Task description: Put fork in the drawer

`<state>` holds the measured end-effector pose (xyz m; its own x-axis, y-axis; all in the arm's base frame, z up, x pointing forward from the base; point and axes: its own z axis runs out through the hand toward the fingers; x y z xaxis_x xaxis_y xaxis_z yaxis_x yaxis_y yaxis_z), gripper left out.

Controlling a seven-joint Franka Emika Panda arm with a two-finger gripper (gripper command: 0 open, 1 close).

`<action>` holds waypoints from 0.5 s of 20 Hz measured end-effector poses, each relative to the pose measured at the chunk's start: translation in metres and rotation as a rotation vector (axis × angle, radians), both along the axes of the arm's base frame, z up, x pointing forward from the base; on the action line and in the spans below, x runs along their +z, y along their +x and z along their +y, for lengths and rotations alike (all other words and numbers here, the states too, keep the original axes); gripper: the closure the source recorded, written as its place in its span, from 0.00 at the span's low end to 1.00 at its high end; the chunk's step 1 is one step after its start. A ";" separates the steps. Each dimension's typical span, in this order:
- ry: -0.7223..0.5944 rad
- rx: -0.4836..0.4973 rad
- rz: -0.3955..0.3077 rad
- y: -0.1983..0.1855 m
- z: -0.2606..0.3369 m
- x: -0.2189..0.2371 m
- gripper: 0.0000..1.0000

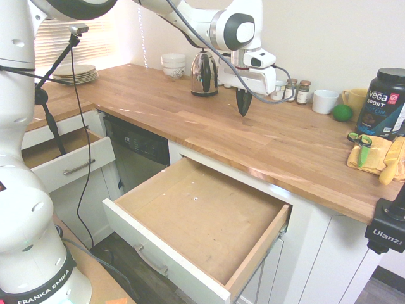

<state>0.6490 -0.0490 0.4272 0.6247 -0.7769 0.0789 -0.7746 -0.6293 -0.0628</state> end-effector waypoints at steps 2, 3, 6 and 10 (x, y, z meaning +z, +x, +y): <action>0.001 -0.001 -0.002 -0.010 0.002 0.004 1.00; 0.002 -0.002 -0.003 -0.015 0.003 0.006 1.00; 0.004 -0.009 -0.002 -0.032 0.004 0.006 1.00; 0.006 -0.018 0.000 -0.052 0.008 0.000 1.00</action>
<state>0.5973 -0.0413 0.4277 0.6108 -0.7883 0.0743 -0.7857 -0.6151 -0.0664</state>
